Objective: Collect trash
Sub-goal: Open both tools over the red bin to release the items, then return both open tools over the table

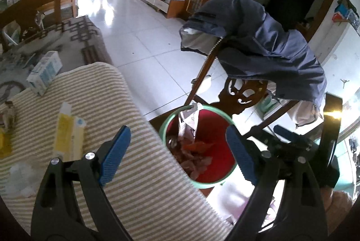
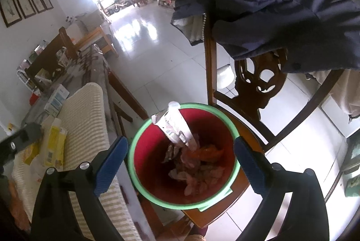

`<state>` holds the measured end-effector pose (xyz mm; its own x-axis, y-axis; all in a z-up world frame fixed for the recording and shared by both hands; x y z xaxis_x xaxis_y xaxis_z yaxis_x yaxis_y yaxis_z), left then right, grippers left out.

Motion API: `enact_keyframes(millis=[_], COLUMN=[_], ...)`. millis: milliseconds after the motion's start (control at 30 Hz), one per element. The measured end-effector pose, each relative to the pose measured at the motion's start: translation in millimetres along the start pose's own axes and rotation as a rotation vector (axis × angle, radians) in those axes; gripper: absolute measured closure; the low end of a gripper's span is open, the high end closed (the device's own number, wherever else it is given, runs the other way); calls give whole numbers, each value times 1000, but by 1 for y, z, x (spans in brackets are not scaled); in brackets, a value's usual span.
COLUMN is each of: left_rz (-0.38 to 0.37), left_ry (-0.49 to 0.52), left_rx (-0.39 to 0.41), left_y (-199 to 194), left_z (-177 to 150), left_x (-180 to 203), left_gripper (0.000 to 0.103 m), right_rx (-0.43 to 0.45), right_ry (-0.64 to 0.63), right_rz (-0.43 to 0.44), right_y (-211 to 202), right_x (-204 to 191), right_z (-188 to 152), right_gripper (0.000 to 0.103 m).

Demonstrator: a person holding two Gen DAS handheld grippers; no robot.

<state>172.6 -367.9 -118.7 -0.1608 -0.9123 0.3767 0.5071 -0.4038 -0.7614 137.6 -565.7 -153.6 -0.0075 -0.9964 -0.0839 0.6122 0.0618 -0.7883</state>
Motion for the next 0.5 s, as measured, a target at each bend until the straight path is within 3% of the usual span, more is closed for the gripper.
enact_keyframes(millis=[200, 500], left_rz=[21, 68], left_ry=[-30, -124], left_rx=[18, 54], left_y=[-21, -65], left_z=[-6, -20], left_x=[-35, -119], left_gripper=[19, 19], right_rx=[-3, -26], right_ry=[-46, -136], right_rz=[29, 66], right_y=[0, 5], right_x=[-42, -128], right_z=[5, -2], right_gripper=[11, 11])
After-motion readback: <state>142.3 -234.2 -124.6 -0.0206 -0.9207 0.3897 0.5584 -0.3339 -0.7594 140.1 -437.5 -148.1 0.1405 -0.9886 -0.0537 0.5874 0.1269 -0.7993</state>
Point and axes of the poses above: each gripper's, at about its wrist camera, not at the fingertips, and y roughly the way its jaws point, x to its right, z to its top, the point moved 7 cm from there along y, roughly the way its jaws point, and after that the axes turned 14 degrees about -y, right-handed, at the moved point
